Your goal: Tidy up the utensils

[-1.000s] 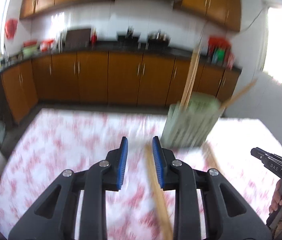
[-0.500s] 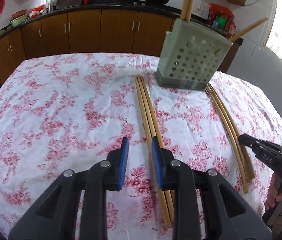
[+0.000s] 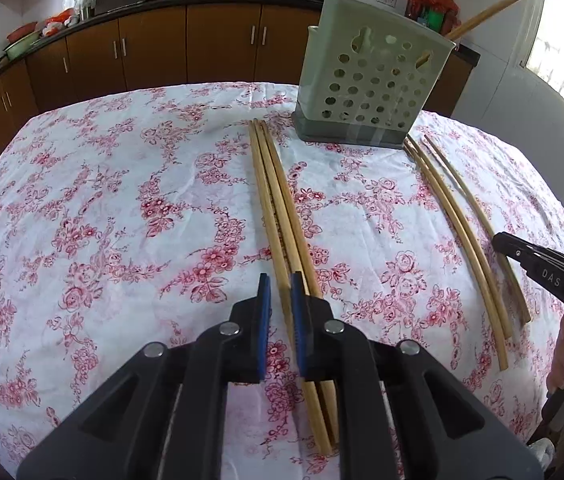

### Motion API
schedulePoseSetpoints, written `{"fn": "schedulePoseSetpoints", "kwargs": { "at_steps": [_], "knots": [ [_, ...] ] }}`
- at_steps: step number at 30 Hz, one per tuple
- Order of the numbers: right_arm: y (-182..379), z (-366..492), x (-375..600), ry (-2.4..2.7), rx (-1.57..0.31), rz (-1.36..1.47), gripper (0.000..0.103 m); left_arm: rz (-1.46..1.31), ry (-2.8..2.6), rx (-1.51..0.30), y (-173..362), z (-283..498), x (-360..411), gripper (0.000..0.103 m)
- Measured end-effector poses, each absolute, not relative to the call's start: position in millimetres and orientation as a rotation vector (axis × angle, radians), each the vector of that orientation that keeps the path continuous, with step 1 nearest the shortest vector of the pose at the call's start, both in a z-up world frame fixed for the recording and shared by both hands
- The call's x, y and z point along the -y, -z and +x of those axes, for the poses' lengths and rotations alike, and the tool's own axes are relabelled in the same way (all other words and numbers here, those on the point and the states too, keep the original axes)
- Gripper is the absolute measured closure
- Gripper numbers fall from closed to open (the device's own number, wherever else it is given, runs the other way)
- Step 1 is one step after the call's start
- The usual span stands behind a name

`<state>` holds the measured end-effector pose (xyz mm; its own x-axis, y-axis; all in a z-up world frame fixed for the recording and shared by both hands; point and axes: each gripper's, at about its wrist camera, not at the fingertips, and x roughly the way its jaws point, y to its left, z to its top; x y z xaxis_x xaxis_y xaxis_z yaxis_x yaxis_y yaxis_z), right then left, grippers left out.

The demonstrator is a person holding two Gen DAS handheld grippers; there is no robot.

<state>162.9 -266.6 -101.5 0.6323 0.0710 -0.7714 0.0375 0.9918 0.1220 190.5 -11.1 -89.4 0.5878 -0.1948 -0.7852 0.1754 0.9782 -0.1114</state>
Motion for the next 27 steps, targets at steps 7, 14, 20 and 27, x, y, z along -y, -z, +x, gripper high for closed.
{"fn": "schedulePoseSetpoints", "kwargs": {
  "at_steps": [7,14,20,27],
  "knots": [
    [101.0,155.5,264.9,-0.045,-0.884,0.123,0.095,0.017,0.187,-0.918,95.5,194.4,16.2,0.091],
    [101.7,157.7,265.4,-0.020,-0.871,0.092,0.095,-0.002,0.112,-0.913,94.9,214.0,-3.2,0.094],
    [101.5,170.5,287.8,0.050,-0.862,0.114,0.095,-0.053,0.045,-0.902,95.6,226.4,-37.4,0.094],
    [102.2,171.0,285.6,0.051,-0.853,0.107,0.095,-0.066,0.047,-0.893,97.0,226.8,-41.5,0.093]
  ]
}}
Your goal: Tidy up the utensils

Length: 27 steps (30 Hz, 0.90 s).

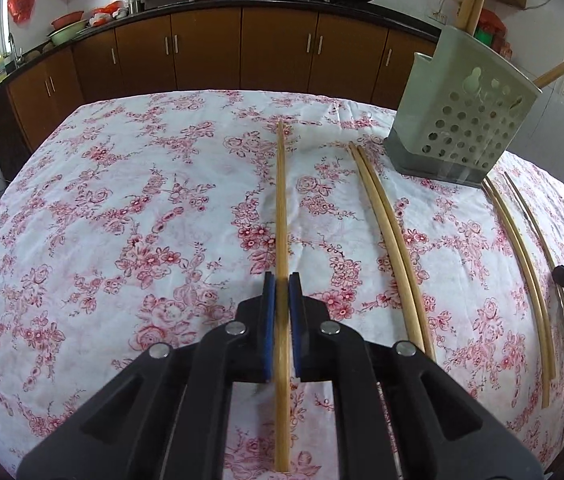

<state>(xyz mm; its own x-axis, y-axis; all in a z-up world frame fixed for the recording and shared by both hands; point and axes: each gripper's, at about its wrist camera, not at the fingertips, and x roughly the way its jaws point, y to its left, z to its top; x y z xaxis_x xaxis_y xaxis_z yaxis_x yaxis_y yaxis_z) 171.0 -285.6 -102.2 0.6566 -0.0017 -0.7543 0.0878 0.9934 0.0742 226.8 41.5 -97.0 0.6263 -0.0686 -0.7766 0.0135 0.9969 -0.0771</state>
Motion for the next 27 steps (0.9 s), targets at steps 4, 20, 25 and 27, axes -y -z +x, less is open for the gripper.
{"fn": "schedulePoseSetpoints", "kwargs": {
  "at_steps": [4,20,25,27],
  "knots": [
    [102.2,169.8,286.6,0.050,-0.853,0.109,0.095,-0.072,0.049,-0.892,97.8,223.7,-41.7,0.093],
    [102.2,170.1,286.7,0.049,-0.856,0.112,0.095,-0.096,0.058,-0.891,98.0,220.9,-47.3,0.093],
    [102.3,170.1,286.7,0.049,-0.856,0.112,0.095,-0.096,0.058,-0.891,98.2,220.9,-47.8,0.093],
    [102.5,170.1,286.8,0.049,-0.856,0.112,0.095,-0.096,0.059,-0.890,98.3,220.8,-48.2,0.093]
  ]
}}
